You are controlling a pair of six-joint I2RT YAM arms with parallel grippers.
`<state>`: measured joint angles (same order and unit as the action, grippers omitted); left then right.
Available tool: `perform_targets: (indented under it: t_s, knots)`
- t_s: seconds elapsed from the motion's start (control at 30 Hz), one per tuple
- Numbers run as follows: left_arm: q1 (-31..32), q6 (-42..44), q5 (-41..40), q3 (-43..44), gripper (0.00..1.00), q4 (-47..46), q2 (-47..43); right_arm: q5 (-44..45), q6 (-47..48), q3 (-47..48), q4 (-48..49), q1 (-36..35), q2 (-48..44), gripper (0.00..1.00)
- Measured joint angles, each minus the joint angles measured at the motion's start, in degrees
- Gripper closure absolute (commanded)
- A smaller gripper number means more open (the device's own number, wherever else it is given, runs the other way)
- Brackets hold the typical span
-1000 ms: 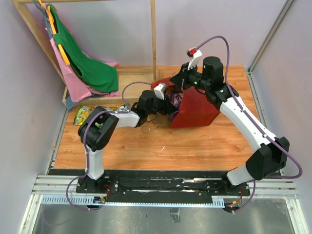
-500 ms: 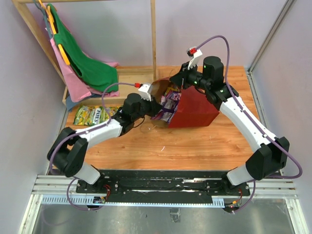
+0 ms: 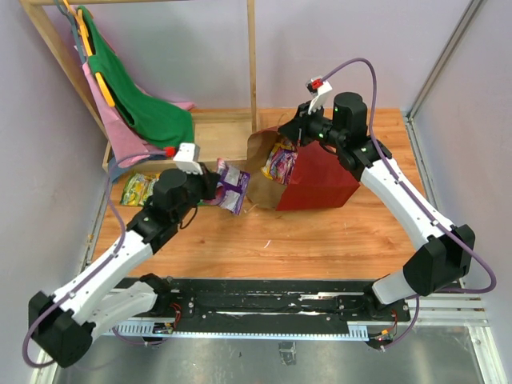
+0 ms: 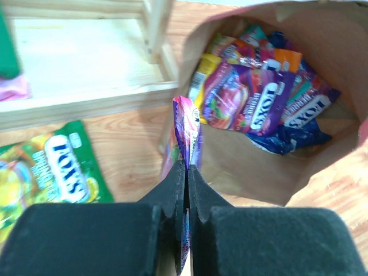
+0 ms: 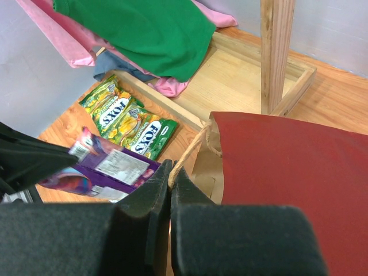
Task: Take the snacks out of the paper bag
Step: Take out the snack from the paper bag, then place the snack at the center of the board.
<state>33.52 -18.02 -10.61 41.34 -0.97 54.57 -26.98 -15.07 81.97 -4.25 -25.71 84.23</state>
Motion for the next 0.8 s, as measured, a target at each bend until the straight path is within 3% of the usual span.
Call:
perform_targets:
  t_s: [0.23,0.57,0.8]
  knots:
    - [-12.3,-2.9,2.8,0.2,1.0,13.0,-8.9,0.0,0.6,-0.5,0.0,0.0,-0.7,0.99]
    - [-27.8,-3.1,11.1,2.4,1.0,26.9,-8.2,0.3,5.2,-0.5,-3.9,0.0,-2.1,0.99]
    - [-37.6,-2.4,21.1,2.7,0.99,29.6,-7.2,0.5,7.3,0.1,-5.7,0.0,-3.0,0.99]
